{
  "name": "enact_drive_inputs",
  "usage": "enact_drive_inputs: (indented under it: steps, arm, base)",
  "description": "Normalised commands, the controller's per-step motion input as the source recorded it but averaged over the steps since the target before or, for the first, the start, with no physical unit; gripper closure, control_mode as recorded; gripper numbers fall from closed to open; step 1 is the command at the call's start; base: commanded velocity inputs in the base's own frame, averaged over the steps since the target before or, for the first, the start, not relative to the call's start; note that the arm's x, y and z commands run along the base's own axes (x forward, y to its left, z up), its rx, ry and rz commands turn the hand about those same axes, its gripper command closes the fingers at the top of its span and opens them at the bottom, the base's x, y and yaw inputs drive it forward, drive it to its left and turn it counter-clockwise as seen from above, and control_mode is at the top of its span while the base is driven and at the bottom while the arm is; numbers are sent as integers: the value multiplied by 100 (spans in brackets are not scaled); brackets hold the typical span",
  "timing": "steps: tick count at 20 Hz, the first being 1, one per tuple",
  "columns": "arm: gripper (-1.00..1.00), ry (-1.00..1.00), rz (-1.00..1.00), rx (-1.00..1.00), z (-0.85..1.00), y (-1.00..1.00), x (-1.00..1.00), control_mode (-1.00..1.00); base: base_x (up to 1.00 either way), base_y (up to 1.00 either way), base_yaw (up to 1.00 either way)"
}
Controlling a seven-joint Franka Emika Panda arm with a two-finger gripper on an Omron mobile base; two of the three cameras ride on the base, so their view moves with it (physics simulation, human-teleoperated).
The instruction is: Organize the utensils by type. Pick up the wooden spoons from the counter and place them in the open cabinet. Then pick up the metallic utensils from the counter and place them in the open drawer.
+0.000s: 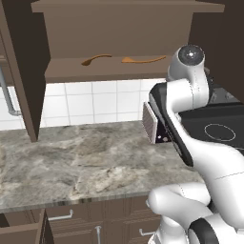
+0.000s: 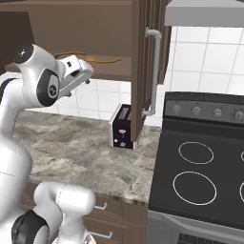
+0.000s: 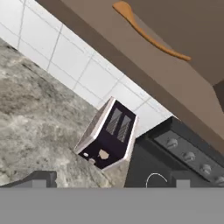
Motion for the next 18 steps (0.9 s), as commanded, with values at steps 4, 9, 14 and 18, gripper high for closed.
enact_drive_inputs:
  steps: [4, 9, 14, 18]
  arm:
    - [-100, 3, -30, 40, -37, 0, -45, -100]
    - [-100, 7, -25, 30, -36, 0, -41, -100]
    - [-100, 11, -13, 12, -45, 0, -21, -100]
    - [-100, 8, -4, 5, -28, 3, -4, -100]
  base:
    - [0, 0, 0]
    - [0, 0, 0]
    - [0, 0, 0]
    - [0, 0, 0]
